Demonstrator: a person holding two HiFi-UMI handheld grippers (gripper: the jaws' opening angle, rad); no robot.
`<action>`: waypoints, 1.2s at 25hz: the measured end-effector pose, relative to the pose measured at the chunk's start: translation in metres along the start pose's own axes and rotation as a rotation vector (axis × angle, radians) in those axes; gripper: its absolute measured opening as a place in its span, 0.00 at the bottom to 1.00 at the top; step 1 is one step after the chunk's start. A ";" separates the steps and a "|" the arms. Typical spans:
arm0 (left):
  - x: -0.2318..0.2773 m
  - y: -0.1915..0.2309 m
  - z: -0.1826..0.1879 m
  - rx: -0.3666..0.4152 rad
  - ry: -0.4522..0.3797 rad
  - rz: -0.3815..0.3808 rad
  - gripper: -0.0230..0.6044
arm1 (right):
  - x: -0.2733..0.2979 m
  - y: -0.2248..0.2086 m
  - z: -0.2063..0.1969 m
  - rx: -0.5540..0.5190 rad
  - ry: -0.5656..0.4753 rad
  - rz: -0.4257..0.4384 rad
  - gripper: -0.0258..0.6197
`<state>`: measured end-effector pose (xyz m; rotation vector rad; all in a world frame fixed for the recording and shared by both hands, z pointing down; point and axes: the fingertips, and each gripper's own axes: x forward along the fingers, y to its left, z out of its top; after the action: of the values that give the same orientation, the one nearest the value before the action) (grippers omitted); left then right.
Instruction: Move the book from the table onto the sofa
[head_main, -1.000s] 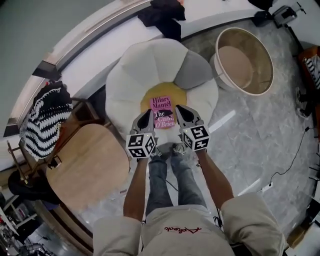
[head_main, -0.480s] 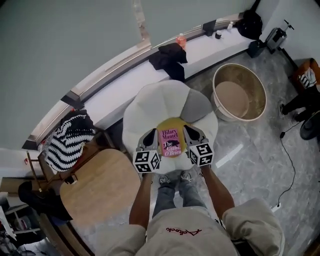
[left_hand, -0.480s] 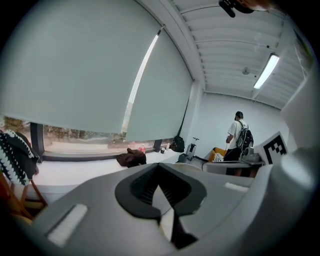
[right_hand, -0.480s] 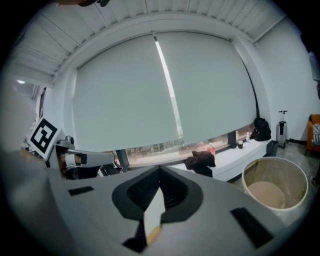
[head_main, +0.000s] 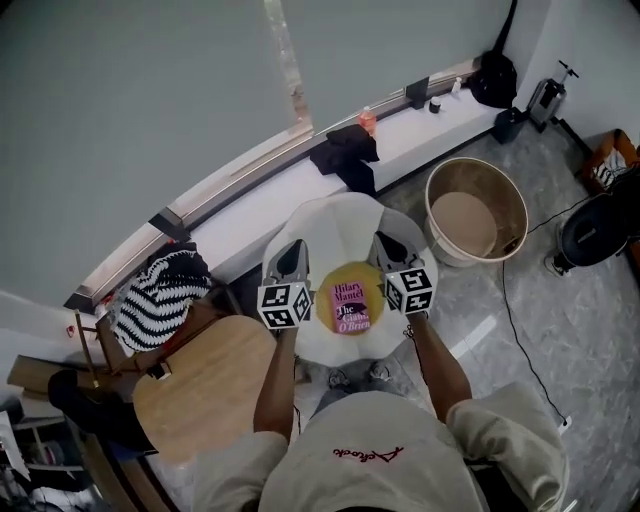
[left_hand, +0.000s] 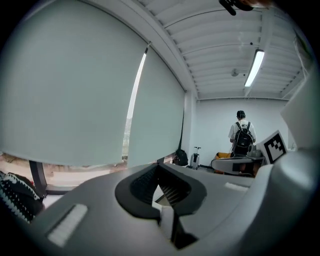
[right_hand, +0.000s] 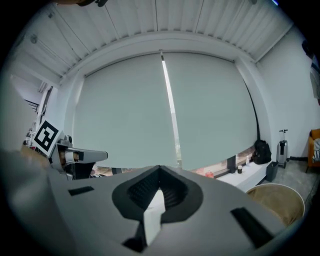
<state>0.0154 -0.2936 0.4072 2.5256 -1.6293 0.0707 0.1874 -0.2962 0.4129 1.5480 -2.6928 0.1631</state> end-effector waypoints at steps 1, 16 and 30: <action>-0.001 0.002 0.011 0.012 -0.013 0.000 0.05 | -0.001 0.000 0.009 -0.005 -0.011 -0.004 0.05; -0.024 0.009 0.089 0.095 -0.123 0.009 0.05 | -0.020 -0.013 0.097 -0.076 -0.139 -0.042 0.05; -0.019 0.007 0.073 0.073 -0.094 0.002 0.05 | -0.017 -0.004 0.083 -0.080 -0.098 -0.024 0.05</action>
<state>-0.0011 -0.2894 0.3333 2.6190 -1.6940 0.0125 0.2013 -0.2917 0.3297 1.6050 -2.7149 -0.0213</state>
